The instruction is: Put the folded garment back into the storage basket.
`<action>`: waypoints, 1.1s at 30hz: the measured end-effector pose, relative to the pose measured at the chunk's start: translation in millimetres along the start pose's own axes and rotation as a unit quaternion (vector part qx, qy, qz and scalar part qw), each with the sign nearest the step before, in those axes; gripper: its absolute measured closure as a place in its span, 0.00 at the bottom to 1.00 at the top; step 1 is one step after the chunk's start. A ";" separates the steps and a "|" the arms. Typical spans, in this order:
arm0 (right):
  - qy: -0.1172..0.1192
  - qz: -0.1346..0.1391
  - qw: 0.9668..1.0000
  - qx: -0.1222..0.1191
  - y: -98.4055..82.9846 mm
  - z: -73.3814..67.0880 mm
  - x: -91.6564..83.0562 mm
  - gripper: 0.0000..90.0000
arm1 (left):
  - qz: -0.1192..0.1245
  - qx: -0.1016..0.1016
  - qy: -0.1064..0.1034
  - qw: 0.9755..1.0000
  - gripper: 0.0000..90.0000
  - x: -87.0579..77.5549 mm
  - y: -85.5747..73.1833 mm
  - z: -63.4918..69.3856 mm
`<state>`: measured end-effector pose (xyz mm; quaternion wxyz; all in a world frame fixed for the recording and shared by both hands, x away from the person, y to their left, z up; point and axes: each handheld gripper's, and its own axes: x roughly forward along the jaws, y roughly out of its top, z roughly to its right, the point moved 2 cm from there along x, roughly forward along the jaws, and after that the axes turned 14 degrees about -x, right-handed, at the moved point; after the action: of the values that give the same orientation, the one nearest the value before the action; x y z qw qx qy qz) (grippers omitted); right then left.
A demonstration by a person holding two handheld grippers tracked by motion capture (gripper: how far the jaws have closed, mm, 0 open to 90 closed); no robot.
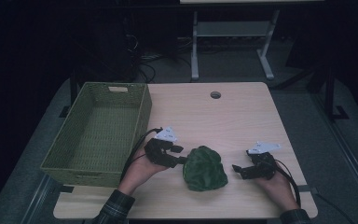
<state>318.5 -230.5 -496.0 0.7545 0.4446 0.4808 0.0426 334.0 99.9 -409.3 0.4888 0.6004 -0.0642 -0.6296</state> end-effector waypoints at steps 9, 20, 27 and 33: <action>0.000 -0.001 1.000 0.001 0.0 0.1 -0.1 0.15 | -0.050 0.050 -0.022 0.997 0.26 -1.7 14.8 16.8; -0.002 -0.001 1.000 0.003 -0.1 0.4 -0.1 0.15 | -0.135 0.083 -0.046 0.986 0.19 31.5 19.0 33.4; -0.002 -0.002 1.000 0.002 -0.2 0.5 -0.2 0.15 | -0.162 0.096 -0.043 0.981 0.18 51.3 12.4 38.5; -0.003 -0.002 1.000 0.003 -0.2 0.4 -0.1 0.15 | -0.179 0.109 -0.028 0.977 0.18 62.1 4.6 41.7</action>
<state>318.7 -230.9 -496.0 0.7544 0.4465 0.4797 0.0383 314.7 33.5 -438.0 0.2973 0.6340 -0.0379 -0.7129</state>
